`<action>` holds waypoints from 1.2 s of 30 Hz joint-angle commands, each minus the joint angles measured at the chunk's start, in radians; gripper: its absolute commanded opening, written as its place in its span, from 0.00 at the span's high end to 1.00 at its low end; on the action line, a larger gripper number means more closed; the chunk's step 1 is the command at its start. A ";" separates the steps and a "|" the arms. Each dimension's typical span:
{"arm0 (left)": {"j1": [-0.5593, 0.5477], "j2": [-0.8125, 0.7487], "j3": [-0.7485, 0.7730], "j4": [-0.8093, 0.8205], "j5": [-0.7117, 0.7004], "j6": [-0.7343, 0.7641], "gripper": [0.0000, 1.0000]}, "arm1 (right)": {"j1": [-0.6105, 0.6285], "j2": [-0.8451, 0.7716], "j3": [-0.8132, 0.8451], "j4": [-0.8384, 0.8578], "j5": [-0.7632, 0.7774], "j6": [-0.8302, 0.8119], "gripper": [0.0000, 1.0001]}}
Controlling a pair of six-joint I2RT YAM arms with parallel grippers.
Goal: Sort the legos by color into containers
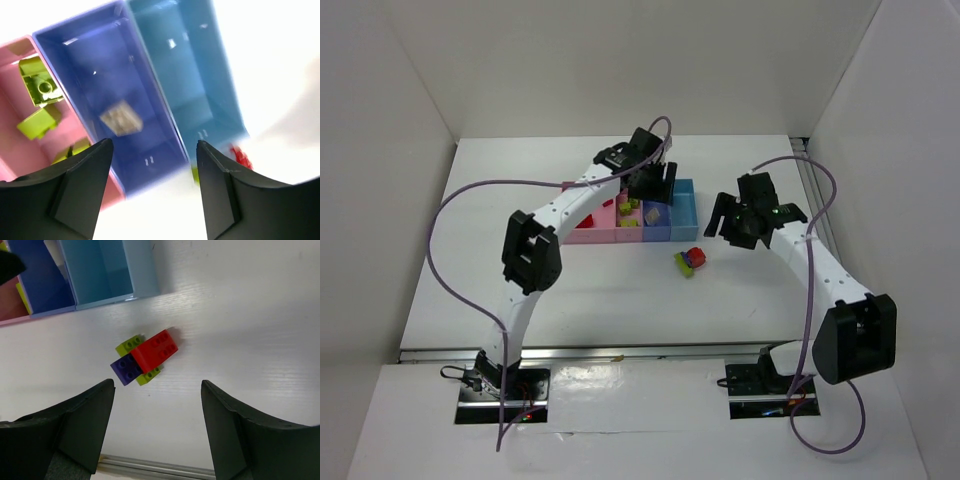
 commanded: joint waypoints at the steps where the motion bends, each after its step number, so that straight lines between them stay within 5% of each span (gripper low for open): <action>1: -0.015 -0.197 -0.135 0.072 0.171 0.139 0.23 | -0.007 0.014 -0.019 0.019 -0.074 0.076 0.23; 12: -0.078 -0.440 -0.466 0.112 0.134 0.143 0.24 | -0.007 0.075 -0.078 0.117 -0.110 0.344 0.23; 21: -0.078 -0.497 -0.506 0.111 0.089 0.154 0.24 | 0.032 0.124 -0.048 0.110 0.051 0.475 0.21; 36: -0.078 -0.526 -0.564 0.111 0.069 0.163 0.24 | 0.085 0.221 -0.069 0.182 0.080 0.538 0.20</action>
